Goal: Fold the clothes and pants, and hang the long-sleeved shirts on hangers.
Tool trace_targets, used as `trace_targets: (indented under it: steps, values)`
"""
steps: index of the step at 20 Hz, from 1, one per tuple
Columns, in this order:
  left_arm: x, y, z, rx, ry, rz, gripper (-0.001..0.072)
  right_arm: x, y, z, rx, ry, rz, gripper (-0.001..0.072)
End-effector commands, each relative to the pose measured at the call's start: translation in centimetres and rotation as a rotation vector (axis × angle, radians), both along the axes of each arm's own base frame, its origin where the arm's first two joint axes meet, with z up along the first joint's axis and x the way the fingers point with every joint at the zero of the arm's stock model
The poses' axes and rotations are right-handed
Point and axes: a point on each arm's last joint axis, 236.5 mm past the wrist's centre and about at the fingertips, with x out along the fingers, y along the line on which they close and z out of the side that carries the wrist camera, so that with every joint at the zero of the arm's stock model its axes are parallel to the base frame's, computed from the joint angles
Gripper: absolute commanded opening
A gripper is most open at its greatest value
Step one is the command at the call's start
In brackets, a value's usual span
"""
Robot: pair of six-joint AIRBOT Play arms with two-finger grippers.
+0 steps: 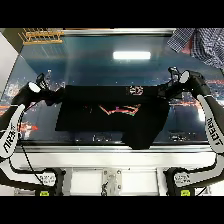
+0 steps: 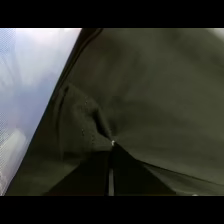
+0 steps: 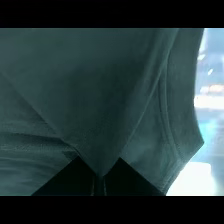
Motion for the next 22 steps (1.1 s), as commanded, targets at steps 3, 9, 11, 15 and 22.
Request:
trace_targets:
  steps: [3,9,11,15,22]
  values:
    - [-0.7,0.1,0.5,-0.025,-0.020,0.048,0.0530,-0.7,0.0,0.4,0.016,-0.007,-0.032,0.0498]
    - [-7.8,7.6,6.5,0.162,0.008,0.042,0.0531,-4.9,-6.3,9.1,-0.110,-0.121,-0.101,0.0486]
    - [-12.0,8.3,5.0,0.153,0.070,0.083,0.0530,-6.7,-6.7,10.6,-0.116,-0.161,-0.120,0.0486]
    - [-18.4,6.9,0.0,0.094,0.171,0.206,0.0530,-8.7,-5.4,11.0,-0.082,-0.209,-0.130,0.0489]
    - [-18.5,1.1,-3.9,-0.110,0.189,0.278,0.0530,-8.5,-4.2,10.9,-0.023,-0.226,-0.142,0.0489]
